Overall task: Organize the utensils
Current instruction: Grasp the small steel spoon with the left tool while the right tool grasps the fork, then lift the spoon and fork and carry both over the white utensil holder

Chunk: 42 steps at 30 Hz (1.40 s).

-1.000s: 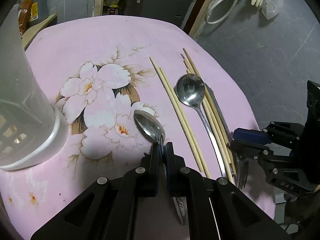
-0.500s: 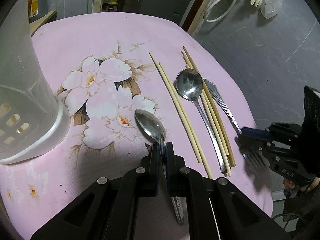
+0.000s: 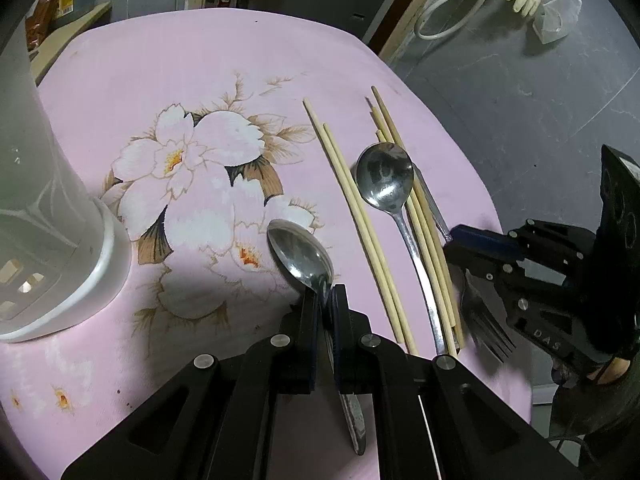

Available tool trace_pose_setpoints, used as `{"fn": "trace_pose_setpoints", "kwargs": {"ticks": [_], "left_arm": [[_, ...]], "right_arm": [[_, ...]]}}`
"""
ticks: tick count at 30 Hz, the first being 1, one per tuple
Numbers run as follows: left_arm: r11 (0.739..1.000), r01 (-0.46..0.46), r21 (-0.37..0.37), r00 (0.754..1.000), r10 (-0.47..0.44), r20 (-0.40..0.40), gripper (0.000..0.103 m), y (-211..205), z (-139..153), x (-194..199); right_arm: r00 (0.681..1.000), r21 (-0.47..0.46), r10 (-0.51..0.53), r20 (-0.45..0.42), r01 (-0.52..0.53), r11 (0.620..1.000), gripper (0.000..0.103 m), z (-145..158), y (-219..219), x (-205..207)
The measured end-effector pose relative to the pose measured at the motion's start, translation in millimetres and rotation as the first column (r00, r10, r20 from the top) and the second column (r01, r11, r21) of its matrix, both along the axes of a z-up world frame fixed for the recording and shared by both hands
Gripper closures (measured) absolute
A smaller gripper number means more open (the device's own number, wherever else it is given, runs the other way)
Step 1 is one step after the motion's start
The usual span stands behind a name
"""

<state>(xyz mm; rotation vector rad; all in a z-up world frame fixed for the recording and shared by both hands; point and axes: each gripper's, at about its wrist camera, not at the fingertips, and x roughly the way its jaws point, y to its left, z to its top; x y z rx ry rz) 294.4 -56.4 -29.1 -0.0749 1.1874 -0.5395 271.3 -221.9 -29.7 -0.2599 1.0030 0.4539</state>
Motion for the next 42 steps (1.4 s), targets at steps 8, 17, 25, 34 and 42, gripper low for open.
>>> {"fn": "trace_pose_setpoints", "kwargs": {"ticks": [8, 17, 25, 34, 42], "left_arm": [[1.0, 0.005, 0.007, 1.0, -0.005, 0.016, 0.099, -3.8, -1.6, 1.5], [1.0, 0.008, 0.015, 0.999, -0.009, 0.033, 0.099, -6.2, -1.8, 0.7], [1.0, -0.007, 0.013, 0.997, 0.006, 0.078, 0.103, -10.6, 1.0, -12.8], [0.998, -0.056, 0.023, 0.961, 0.048, 0.274, 0.103, -9.8, 19.9, -43.4], [0.997, -0.077, -0.025, 0.847, 0.078, 0.525, 0.103, -9.5, 45.7, -74.3]], "right_arm": [[1.0, -0.038, -0.019, -0.007, 0.019, 0.999, 0.087, -3.9, 5.5, 26.7], [0.999, -0.021, 0.013, -0.035, -0.013, 1.0, 0.071, -9.8, 11.6, 44.1], [1.0, 0.043, -0.025, 0.013, 0.024, 0.999, 0.093, -7.2, 4.0, 31.2], [0.978, 0.071, -0.064, 0.197, 0.051, 0.996, 0.095, 1.7, -5.3, -12.0], [0.838, 0.095, -0.115, 0.534, 0.075, 0.993, 0.095, 34.3, 1.8, -71.4]]}}
